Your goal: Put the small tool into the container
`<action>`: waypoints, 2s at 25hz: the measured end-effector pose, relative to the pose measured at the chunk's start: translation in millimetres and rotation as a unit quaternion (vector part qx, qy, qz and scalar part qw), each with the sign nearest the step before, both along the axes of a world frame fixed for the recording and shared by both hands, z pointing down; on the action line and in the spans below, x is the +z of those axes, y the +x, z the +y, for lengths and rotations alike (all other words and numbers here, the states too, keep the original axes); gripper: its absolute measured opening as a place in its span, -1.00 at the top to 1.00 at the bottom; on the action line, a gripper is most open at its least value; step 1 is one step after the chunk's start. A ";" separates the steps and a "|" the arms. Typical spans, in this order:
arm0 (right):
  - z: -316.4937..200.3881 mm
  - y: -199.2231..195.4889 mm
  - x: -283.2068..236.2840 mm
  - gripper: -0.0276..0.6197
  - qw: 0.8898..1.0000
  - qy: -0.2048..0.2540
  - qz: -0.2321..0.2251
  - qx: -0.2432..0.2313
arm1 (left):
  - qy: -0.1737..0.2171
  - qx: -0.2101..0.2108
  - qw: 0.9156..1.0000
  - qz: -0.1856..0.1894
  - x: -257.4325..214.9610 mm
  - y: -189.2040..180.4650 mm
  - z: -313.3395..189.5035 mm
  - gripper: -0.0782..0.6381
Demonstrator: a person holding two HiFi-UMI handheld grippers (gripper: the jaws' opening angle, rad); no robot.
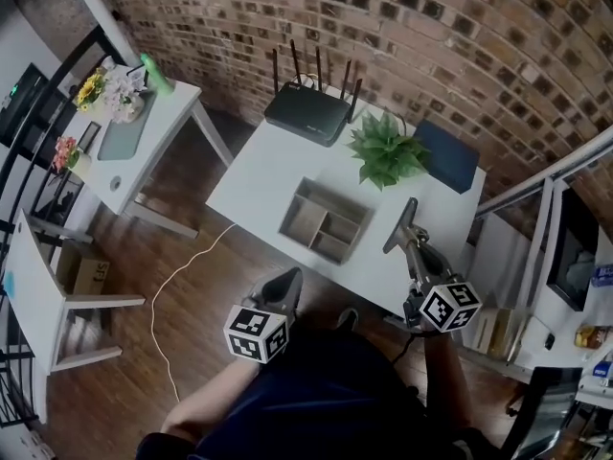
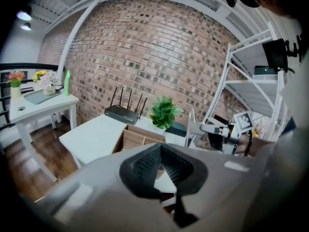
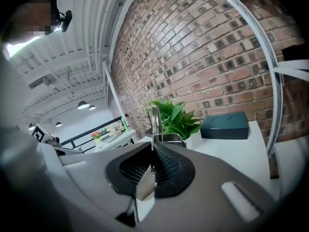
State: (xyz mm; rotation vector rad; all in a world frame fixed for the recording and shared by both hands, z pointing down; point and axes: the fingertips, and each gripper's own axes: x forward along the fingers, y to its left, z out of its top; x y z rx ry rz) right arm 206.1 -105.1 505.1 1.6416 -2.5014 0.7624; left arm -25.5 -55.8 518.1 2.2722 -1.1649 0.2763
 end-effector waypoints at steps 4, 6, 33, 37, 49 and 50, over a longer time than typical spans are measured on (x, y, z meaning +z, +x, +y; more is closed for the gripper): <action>-16.6 -27.5 -3.1 0.87 1.000 0.005 0.015 -0.006 | 0.002 -0.013 1.000 0.003 -2.1 -29.7 -8.6 0.77; -24.7 -43.9 -7.0 0.87 1.000 0.010 0.016 -0.015 | 0.004 -0.022 1.000 0.005 -3.3 -43.7 -13.2 0.77; -77.1 -192.8 48.5 0.87 0.995 -0.046 0.025 -0.081 | -0.015 -0.086 0.996 0.000 10.4 -161.3 -26.3 0.77; -70.9 -201.0 63.1 0.87 0.994 -0.053 0.058 -0.079 | -0.019 -0.085 0.996 -0.002 13.3 -170.0 -29.7 0.77; -50.0 -218.1 113.8 0.87 0.984 -0.113 0.122 -0.057 | -0.028 -0.066 0.997 -0.005 18.4 -177.9 -36.7 0.77; -50.6 -218.3 115.6 0.87 0.984 -0.116 0.123 -0.055 | -0.028 -0.066 0.997 -0.005 18.3 -178.8 -37.0 0.77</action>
